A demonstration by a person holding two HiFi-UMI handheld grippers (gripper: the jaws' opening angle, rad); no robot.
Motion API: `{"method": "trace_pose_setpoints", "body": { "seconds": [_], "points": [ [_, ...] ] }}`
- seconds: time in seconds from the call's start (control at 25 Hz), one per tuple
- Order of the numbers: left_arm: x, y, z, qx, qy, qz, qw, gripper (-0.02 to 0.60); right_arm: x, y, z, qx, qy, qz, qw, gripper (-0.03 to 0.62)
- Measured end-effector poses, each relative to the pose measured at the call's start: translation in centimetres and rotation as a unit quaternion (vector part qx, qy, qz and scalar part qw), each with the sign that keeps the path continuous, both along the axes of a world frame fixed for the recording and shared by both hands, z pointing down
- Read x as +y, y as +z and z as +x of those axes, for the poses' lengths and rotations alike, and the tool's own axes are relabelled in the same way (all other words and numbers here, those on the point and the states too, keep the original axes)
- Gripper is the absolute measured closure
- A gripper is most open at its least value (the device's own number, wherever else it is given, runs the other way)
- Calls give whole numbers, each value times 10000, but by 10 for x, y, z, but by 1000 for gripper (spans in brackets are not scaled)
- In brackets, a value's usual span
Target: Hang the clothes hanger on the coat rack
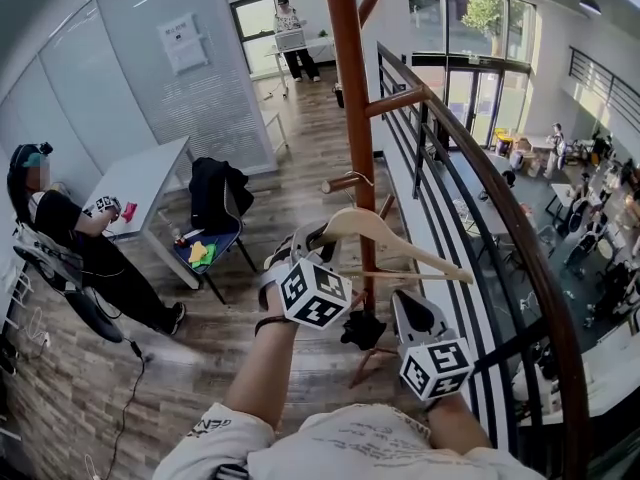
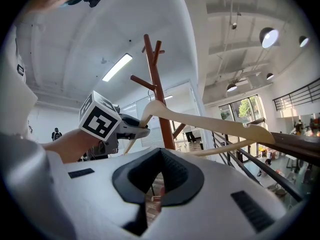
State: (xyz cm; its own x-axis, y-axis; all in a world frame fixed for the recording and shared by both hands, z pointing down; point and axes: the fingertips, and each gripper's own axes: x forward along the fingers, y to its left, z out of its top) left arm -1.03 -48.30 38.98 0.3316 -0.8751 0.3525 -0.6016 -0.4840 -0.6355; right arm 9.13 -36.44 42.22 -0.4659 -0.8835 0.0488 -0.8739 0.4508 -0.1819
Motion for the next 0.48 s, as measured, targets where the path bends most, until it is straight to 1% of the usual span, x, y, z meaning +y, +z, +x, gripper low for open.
{"method": "trace_pose_setpoints", "body": {
  "seconds": [0.16, 0.32, 0.48],
  "points": [
    [0, -2, -2, 85, -4, 0, 10000, 489, 2, -1, -1, 16, 9, -8, 10000, 594],
    [5, -4, -2, 475, 217, -121, 9986, 483, 4, 0, -3, 33, 32, -22, 10000, 594],
    [8, -10, 0, 739, 313, -77, 9967, 466, 4, -2, 1, 7, 58, -21, 10000, 594]
  ]
}}
